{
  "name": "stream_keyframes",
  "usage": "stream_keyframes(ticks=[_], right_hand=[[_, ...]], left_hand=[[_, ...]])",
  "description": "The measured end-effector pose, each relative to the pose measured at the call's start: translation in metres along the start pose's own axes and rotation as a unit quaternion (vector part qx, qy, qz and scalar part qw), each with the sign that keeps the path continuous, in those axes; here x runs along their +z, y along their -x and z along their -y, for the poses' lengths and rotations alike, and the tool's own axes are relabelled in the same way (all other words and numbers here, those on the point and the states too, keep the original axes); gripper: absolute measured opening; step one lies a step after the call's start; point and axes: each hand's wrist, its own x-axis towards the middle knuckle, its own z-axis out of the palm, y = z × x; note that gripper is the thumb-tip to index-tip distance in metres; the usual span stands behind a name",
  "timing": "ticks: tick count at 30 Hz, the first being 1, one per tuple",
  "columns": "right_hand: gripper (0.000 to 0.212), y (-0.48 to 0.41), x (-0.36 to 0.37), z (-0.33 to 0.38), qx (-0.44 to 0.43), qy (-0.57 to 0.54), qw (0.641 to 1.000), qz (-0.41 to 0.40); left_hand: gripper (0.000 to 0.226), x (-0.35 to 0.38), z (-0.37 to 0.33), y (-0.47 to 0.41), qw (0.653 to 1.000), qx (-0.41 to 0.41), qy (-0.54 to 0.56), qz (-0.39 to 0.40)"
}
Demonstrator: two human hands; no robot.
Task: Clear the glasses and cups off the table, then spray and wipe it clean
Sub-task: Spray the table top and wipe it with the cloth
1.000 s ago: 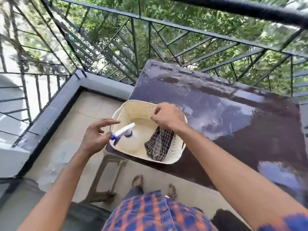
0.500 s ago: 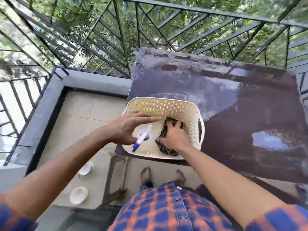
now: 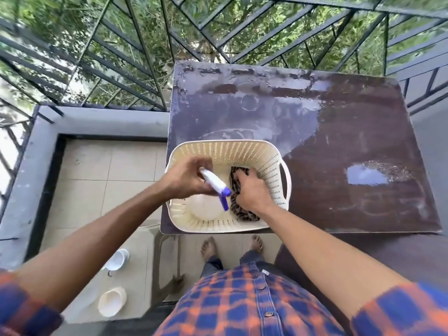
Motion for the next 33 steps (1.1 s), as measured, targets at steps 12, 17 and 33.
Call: stream_keyframes(ticks=[12,17,33], right_hand=[[0.048,0.003,0.003,-0.001,-0.009,0.015,0.999,-0.044],[0.062,-0.005,0.012,0.002,0.003,0.04,0.998,-0.056],[0.055,-0.014,0.019,-0.007,0.013,-0.001,0.997,-0.07]], left_hand=[[0.041,0.051,-0.025,0.013,0.92,-0.167,-0.063,-0.35],[0.06,0.044,-0.002,0.017,0.958,-0.135,0.134,-0.213],[0.06,0.021,0.001,-0.023,0.939,0.198,-0.277,0.054]])
